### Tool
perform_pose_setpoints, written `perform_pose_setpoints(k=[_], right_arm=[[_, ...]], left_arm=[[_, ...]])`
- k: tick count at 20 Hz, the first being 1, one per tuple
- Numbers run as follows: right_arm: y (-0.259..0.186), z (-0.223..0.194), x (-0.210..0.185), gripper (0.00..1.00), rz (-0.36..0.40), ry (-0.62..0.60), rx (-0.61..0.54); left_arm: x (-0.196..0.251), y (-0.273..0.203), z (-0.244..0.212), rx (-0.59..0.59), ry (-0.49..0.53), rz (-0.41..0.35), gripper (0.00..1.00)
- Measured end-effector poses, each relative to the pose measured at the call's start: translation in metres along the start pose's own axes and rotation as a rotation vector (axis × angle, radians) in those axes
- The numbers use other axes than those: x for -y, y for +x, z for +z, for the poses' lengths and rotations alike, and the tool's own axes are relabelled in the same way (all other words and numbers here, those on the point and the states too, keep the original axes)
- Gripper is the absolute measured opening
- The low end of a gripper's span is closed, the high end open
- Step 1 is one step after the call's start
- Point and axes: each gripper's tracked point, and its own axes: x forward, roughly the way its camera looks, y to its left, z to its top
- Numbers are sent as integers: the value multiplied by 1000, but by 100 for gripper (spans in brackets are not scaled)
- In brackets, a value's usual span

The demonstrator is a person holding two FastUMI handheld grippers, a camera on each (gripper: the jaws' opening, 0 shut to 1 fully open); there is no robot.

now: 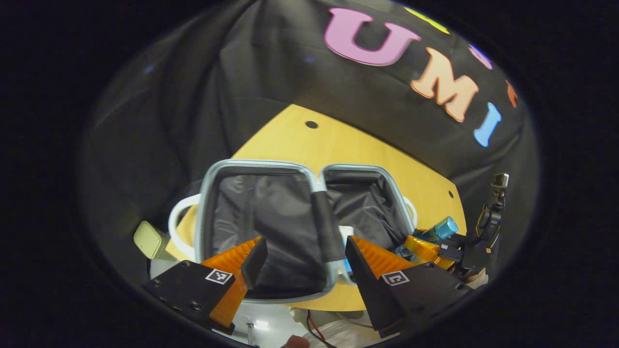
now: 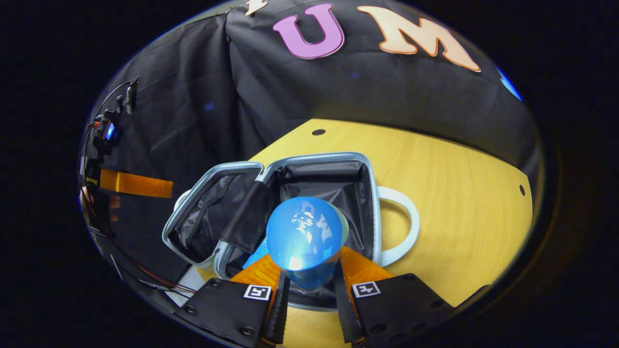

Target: First open the suitcase, pack the skin care products into it, and then close the suitcase.

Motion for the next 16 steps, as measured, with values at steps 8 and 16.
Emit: perform_pose_setpoints(k=[8,16], right_arm=[[34,-43,1,43,-24,-31,-185],[26,-19,-6,55,2,8,-127]], left_arm=[[-114,-19,-9,59,-234,172,96],[-175,1,-39,-25,-347,232,96]])
